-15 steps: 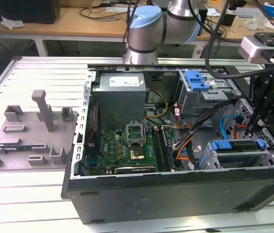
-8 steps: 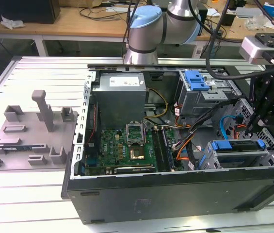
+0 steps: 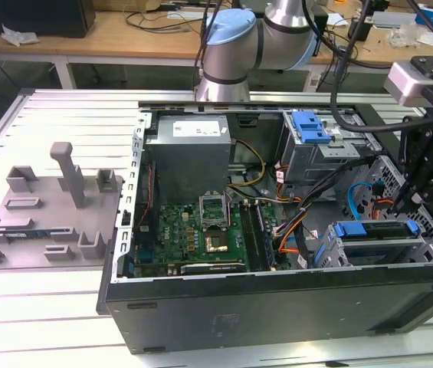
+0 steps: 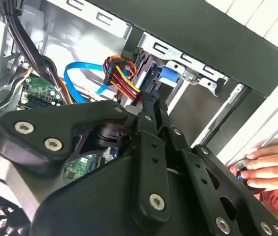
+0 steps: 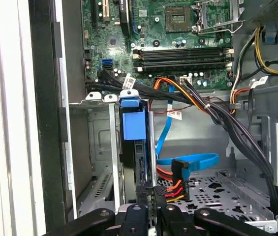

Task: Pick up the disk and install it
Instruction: 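Insert the first disk wire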

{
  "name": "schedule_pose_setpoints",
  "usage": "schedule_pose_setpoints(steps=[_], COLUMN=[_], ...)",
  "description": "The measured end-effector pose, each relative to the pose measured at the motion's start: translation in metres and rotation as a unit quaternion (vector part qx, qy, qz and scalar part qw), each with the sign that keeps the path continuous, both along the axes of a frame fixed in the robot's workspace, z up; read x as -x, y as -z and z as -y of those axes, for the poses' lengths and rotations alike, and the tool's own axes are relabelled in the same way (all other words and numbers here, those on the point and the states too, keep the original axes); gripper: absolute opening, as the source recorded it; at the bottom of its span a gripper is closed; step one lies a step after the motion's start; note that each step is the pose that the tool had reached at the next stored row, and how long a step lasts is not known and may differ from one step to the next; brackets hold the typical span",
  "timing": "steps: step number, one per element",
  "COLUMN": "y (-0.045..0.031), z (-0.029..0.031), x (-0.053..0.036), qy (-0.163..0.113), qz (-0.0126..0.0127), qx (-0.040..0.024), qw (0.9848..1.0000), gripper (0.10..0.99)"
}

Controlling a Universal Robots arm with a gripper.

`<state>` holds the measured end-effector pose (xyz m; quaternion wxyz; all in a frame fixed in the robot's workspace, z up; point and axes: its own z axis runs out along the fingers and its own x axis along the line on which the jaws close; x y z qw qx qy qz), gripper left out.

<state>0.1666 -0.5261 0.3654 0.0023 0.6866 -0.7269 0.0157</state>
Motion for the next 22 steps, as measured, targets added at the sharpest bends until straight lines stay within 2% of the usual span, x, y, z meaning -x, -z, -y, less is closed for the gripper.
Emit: schedule_pose_setpoints(steps=[2, 4, 6, 9, 20, 22], y=[0.0010, 0.0014, 0.0014, 0.0013, 0.0014, 0.0012], z=[0.0000, -0.0008, -0.0010, -0.0011, -0.0006, -0.0018], x=[-0.0001, 0.0000, 0.0022, 0.0030, 0.0022, 0.0021], qy=[0.021, 0.027, 0.024, 0.007, 0.007, 0.007], qz=[0.0000, 0.0000, 0.0000, 0.0000, 0.0000, 0.0000], qx=[0.0000, -0.0002, -0.0001, 0.0000, 0.0002, 0.0031], qw=[0.9998, 0.9996, 0.9997, 1.0000, 1.0000, 1.0000], gripper=[0.169, 0.169, 0.169, 0.169, 0.169, 0.169])
